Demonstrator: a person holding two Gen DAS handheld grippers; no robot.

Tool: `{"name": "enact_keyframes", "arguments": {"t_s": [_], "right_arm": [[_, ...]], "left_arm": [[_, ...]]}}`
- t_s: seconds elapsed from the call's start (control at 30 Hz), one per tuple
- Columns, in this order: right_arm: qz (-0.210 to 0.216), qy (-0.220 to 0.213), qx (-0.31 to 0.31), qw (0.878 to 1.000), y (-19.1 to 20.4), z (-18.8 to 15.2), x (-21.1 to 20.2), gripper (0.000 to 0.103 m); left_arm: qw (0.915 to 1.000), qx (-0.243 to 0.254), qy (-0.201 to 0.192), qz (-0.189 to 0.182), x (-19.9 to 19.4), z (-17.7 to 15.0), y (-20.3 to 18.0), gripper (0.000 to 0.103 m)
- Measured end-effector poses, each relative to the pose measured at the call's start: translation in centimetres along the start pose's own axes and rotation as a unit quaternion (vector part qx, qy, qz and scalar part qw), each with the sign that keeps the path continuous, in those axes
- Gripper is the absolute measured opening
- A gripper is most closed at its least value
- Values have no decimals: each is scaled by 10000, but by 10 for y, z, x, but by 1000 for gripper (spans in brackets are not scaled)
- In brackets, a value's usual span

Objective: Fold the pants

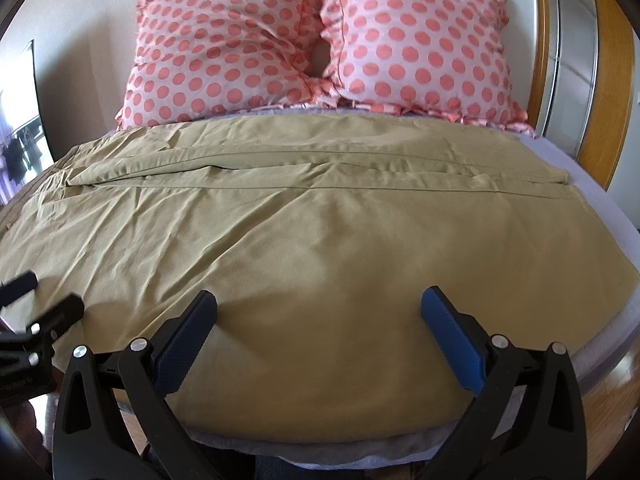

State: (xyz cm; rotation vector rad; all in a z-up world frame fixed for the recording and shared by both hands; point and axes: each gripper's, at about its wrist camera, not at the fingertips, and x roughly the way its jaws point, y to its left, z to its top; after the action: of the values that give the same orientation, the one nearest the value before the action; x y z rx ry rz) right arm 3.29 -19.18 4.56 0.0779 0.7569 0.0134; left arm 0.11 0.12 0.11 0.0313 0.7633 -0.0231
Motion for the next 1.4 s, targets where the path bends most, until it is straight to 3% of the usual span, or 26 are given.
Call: {"name": "enact_keyframes", "arguments": {"t_s": [0.17,0.3,0.33,0.4,0.43,0.67,0.77,0.83,0.87,0.9,0.93,1.03,1.07,1.13,1.17,1.3,1.4], "right_arm": [[-283,-72,800,9964,-72,75,-1,102],[-737,460,1785,9801,-147,143,50,101],[-868,576,2010,9740,-164,155,66,98],[-1277,853,2458,9571,-197,182,106,77],[-1441,993,2686,9472,-214,194,128,75],[-2161,1425,3362,9055,-255,226,213,77],[-2582,1400,2932,9098,-249,226,227,72],[-2547,1145,2768,9194,-246,218,225,59],[-2519,981,2711,9238,-248,212,221,42],[-2518,879,2732,9242,-253,208,218,18],[-2472,804,2831,9232,-259,203,214,4],[-1451,378,3785,9134,-297,178,193,1],[-1069,107,3961,9119,-306,167,176,1],[-742,-233,3939,9158,-311,147,146,0],[-706,-468,3858,9187,-312,132,121,0],[-314,-605,4021,9130,-316,112,81,0],[-486,-446,3786,9232,-306,114,65,2]], "left_arm": [[9998,-40,19,-177,-3,13,9,101],[9995,-48,-234,-227,-8,29,10,101],[9992,-56,-264,-286,-9,34,10,101],[9986,-60,-305,-420,-7,40,11,101],[9982,-64,-338,-499,-5,43,11,101],[9957,-177,-333,-849,9,51,17,101],[9956,-213,-254,-876,16,50,20,101],[9953,-245,-213,-915,18,49,21,101],[9948,-279,-192,-960,19,49,22,101],[9943,-308,-190,-1004,19,48,23,101],[9937,-342,-198,-1049,17,47,24,101],[9930,-443,-301,-1057,9,46,32,101],[9923,-516,-375,-1061,4,45,37,101],[9912,-650,-477,-1051,-2,45,45,101],[9911,-684,-488,-1030,-3,45,47,101],[9901,-805,-444,-1058,-6,47,51,101],[9888,-779,-498,-1173,-10,46,44,101]]}}
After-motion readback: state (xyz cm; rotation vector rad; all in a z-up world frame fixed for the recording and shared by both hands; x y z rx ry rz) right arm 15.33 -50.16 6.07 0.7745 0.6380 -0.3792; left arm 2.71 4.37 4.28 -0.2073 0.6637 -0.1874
